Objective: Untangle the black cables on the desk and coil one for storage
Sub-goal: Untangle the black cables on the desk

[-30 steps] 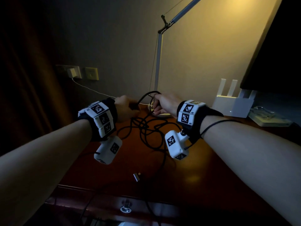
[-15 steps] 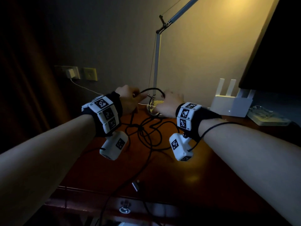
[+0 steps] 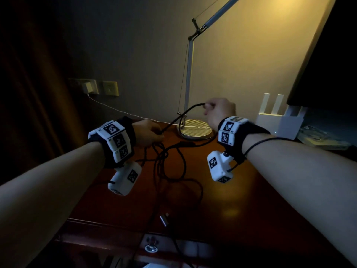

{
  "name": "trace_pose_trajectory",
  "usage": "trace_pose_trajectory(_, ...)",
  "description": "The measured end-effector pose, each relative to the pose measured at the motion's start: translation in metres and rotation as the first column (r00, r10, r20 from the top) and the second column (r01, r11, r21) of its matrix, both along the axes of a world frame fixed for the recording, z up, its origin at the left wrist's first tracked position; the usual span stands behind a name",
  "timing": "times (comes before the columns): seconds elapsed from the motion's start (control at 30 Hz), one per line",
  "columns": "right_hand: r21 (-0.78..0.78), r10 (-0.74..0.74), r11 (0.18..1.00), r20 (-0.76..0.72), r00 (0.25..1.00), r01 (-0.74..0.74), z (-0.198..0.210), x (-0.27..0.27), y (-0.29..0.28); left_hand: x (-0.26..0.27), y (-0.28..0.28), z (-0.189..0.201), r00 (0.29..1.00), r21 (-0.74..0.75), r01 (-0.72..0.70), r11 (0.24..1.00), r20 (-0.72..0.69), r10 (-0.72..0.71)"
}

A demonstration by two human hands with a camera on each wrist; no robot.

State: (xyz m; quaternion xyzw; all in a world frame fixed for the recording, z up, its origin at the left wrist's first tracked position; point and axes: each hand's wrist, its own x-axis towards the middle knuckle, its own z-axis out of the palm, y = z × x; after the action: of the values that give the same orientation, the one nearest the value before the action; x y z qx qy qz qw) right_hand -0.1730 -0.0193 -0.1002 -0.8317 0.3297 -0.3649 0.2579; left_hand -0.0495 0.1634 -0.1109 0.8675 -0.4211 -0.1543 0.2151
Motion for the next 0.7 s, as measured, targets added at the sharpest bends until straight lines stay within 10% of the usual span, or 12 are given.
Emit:
trace_pose_trajectory(0.2,0.011,-0.141,0.988,-0.313,0.939,0.152,0.000,-0.006,-0.002,-0.002,-0.001,0.006,0.998,-0.116,-0.006,0.993,-0.060,-0.001)
trace_pose_trajectory(0.37,-0.069,0.351,0.911,-0.388,0.852,-0.407,0.006,0.011,0.041,-0.010,-0.014,0.007,1.000,-0.194,-0.006,0.981,0.021,0.010)
trace_pose_trajectory(0.47,-0.006,0.438,0.873,-0.430,0.789,-0.488,0.007,0.020,0.046,-0.004,-0.008,0.006,0.998,-0.249,-0.049,0.967,0.037,0.060)
trace_pose_trajectory(0.7,-0.064,0.028,0.997,-0.115,0.993,-0.035,0.018,0.006,0.014,-0.003,-0.001,-0.001,0.999,-0.041,-0.006,0.999,-0.040,0.005)
